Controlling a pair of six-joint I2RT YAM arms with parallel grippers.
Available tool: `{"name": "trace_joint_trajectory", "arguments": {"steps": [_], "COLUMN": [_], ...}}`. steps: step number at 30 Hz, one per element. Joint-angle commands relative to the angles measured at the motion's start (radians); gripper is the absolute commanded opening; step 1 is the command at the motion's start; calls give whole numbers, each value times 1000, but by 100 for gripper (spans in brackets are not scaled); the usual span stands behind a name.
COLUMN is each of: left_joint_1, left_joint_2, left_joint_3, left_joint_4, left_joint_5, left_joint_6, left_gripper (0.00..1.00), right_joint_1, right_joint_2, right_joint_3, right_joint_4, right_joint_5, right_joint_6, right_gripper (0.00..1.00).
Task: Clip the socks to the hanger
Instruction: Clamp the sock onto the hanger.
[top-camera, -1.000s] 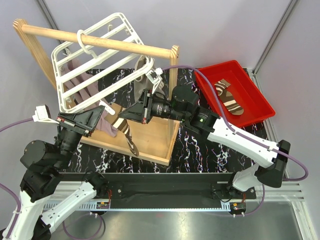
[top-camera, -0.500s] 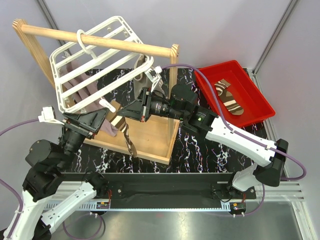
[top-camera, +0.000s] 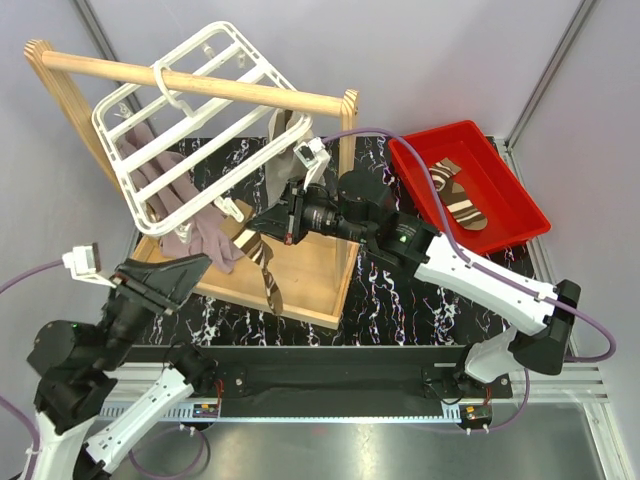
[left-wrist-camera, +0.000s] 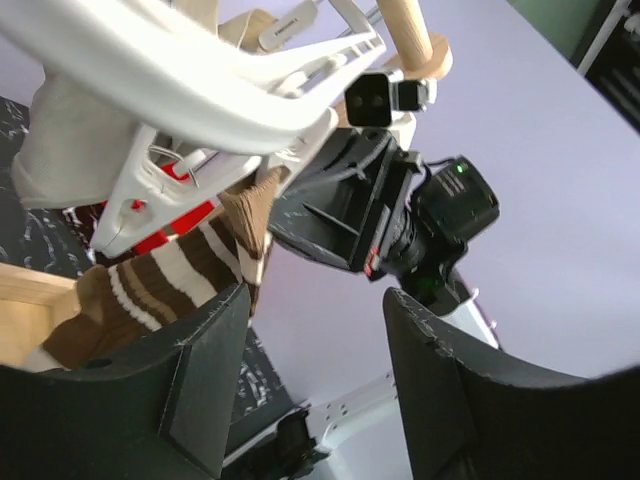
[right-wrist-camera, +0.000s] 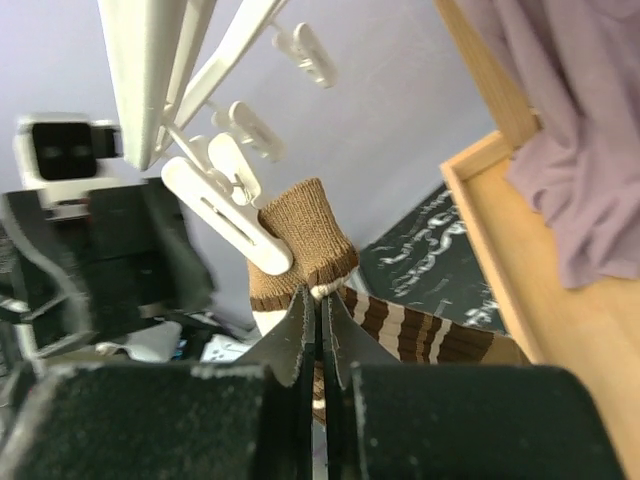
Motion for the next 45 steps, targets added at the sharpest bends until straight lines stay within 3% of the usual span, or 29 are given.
{"name": "trace_joint_trajectory", "arguments": {"steps": [1, 6, 9, 16, 19, 22, 26, 28, 38, 42, 45], "left_joint_1": [-4, -4, -2, -2, -4, -4, -2, -4, -2, -2, -2], "left_joint_2": [-41, -35, -24, -4, 51, 114, 157, 181, 299, 284, 287], "left_joint_3": [94, 265, 302, 324, 316, 283, 208, 200, 287, 284, 299], "left_joint_4": [-114, -400, -502, -469, -435, -352, -170, -131, -148, -116, -103], "left_joint_5": [49, -154, -281, -401, -397, -301, -91, -61, -208, -211, -201], "left_joint_6": [179, 322, 333, 334, 351, 412, 480, 494, 497, 511, 526], "left_gripper": [60, 58, 62, 65, 68, 73, 68, 68, 69, 67, 65], "right_joint_1": [-6, -5, -5, -6, -5, -6, -5, -5, -5, -6, -5], "right_joint_2": [-38, -59, -92, -144, -153, -158, -158, -156, -161, -164, -176], "right_joint_3": [35, 42, 26, 12, 32, 52, 75, 80, 92, 115, 120], "right_joint_4": [-124, -220, -272, -316, -332, -346, -364, -366, -393, -442, -450], "right_joint_5": [95, 200, 272, 327, 298, 278, 277, 278, 284, 232, 136], "right_joint_6": [-104, -219, -282, -392, -429, -457, -503, -515, -546, -546, -535], "right_gripper": [0, 0, 0, 4, 8, 8, 9, 10, 19, 38, 45]}}
